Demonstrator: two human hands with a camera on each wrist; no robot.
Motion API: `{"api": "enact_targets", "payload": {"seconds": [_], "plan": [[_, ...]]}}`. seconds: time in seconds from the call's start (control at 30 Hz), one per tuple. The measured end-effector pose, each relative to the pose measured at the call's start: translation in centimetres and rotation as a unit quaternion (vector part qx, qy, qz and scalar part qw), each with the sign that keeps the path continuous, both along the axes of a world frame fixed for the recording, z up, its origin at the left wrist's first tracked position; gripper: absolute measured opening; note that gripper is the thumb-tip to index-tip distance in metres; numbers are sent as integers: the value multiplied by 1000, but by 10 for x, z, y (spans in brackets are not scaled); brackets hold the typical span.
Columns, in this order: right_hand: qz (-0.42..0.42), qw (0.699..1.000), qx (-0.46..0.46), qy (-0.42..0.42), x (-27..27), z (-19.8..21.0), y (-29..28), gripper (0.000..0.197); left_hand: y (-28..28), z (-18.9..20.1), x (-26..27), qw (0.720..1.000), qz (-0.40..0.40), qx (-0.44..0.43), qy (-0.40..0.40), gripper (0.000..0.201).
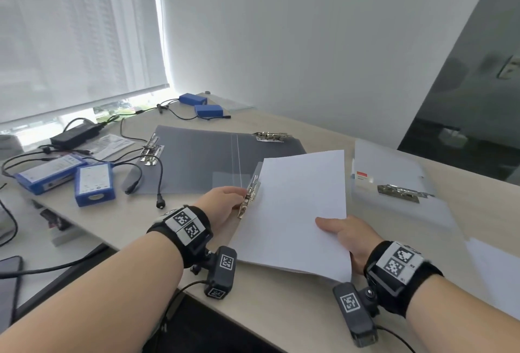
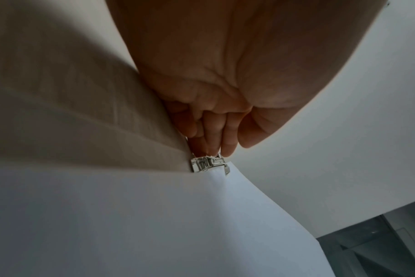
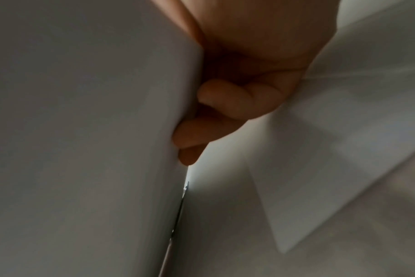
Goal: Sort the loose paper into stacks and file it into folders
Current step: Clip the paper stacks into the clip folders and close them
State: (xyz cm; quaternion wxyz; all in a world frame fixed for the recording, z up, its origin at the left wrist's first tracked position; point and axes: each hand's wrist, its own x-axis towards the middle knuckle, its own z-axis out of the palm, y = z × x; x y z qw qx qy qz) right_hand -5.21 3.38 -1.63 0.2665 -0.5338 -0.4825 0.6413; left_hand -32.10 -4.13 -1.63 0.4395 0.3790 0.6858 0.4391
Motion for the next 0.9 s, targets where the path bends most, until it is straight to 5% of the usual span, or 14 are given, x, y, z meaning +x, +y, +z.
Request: {"api": "enact_targets", "payload": {"seconds": [0.43,0.9], "plan": [[42,997,-8,-65,7,6,9,46,2,-2,-1,1000,-12,8,9,26],[27,977,38,-206,35,20,4,24,7,-5,-3,999,-21,4,46,24]]}}
